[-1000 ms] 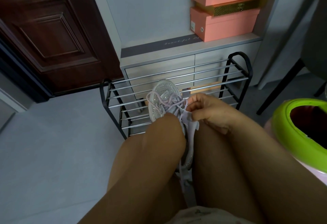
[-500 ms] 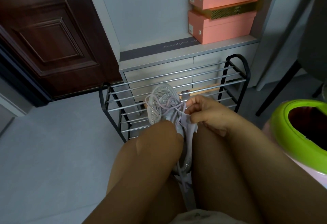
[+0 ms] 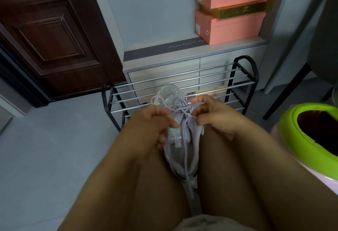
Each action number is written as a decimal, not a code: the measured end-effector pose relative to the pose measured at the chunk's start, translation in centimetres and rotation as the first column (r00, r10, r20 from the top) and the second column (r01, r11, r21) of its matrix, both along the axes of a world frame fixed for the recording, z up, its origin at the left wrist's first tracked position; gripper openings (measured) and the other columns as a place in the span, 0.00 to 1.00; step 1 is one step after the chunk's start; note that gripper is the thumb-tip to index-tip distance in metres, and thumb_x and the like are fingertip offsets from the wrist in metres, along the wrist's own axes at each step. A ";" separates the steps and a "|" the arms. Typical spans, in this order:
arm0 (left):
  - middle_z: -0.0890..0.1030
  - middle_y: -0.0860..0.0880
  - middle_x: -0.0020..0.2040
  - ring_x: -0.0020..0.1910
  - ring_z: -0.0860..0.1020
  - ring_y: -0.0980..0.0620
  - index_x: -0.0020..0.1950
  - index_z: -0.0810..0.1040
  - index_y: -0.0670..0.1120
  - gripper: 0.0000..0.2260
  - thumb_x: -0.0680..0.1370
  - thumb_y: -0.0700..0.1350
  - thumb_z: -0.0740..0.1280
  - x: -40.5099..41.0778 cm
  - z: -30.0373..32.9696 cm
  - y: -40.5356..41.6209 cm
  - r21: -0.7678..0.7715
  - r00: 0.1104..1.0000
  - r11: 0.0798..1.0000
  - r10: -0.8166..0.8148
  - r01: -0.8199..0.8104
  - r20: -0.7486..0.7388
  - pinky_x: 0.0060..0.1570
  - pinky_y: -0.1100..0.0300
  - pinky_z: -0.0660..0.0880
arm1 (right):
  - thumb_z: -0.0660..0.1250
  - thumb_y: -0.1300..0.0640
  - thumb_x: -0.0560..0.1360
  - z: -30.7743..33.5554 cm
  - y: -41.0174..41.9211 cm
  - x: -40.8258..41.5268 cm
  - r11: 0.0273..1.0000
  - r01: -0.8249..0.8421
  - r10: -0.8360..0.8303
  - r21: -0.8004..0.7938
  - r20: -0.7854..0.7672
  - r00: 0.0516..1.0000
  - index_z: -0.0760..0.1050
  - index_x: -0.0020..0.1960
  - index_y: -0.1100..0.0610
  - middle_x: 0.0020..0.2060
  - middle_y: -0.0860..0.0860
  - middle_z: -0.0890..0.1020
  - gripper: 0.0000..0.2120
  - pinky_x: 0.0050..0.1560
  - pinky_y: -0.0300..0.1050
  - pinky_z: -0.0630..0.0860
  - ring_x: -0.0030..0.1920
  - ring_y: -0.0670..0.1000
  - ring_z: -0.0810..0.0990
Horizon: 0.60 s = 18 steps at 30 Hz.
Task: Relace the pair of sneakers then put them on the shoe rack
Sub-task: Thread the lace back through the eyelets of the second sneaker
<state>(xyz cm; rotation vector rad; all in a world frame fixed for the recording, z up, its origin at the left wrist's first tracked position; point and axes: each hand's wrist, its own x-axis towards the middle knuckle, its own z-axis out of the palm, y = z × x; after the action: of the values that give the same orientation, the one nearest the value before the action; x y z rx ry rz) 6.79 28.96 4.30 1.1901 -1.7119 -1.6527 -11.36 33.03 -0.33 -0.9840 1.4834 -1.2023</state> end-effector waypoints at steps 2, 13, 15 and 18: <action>0.81 0.49 0.34 0.19 0.64 0.58 0.43 0.75 0.44 0.05 0.78 0.37 0.62 1.0 1.6 -0.8 0.019 0.981 0.999 0.051 -0.049 -0.189 0.20 0.68 0.61 | 0.62 0.77 0.69 0.2 -0.1 0.1 1.000 0.004 -0.004 -0.016 -0.044 0.999 0.70 0.58 0.57 0.39 0.54 0.75 0.22 0.40 0.41 0.70 0.43 0.55 0.72; 0.78 0.49 0.34 0.23 0.66 0.59 0.42 0.73 0.45 0.08 0.79 0.38 0.60 1.0 5.4 -1.9 0.087 0.823 0.995 0.096 -0.057 -0.559 0.21 0.68 0.63 | 0.70 0.57 0.73 3.5 0.8 5.3 0.932 -0.277 0.197 -0.235 -0.313 0.929 0.76 0.48 0.46 0.35 0.52 0.78 0.07 0.37 0.40 0.71 0.34 0.47 0.75; 0.78 0.49 0.33 0.23 0.66 0.59 0.40 0.73 0.46 0.09 0.79 0.37 0.59 0.9 5.4 -2.2 0.124 0.794 0.991 0.112 -0.047 -0.598 0.21 0.68 0.63 | 0.69 0.57 0.74 2.8 0.5 6.0 0.933 -0.307 0.212 -0.186 -0.404 0.890 0.76 0.46 0.48 0.32 0.49 0.77 0.05 0.34 0.36 0.70 0.31 0.43 0.73; 0.77 0.49 0.33 0.23 0.66 0.60 0.39 0.72 0.46 0.11 0.79 0.37 0.58 1.0 5.1 -2.8 0.171 0.754 0.984 0.156 -0.060 -0.638 0.21 0.69 0.64 | 0.68 0.58 0.75 2.2 0.3 6.0 0.946 -0.284 0.182 -0.159 -0.463 0.867 0.76 0.42 0.51 0.33 0.46 0.77 0.04 0.36 0.38 0.72 0.32 0.42 0.73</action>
<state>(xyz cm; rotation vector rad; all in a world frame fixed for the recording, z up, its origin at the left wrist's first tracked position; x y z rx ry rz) 7.83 26.12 9.40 0.6197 -1.0760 -1.8442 -5.39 33.33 1.91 -1.6315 1.5325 -1.0198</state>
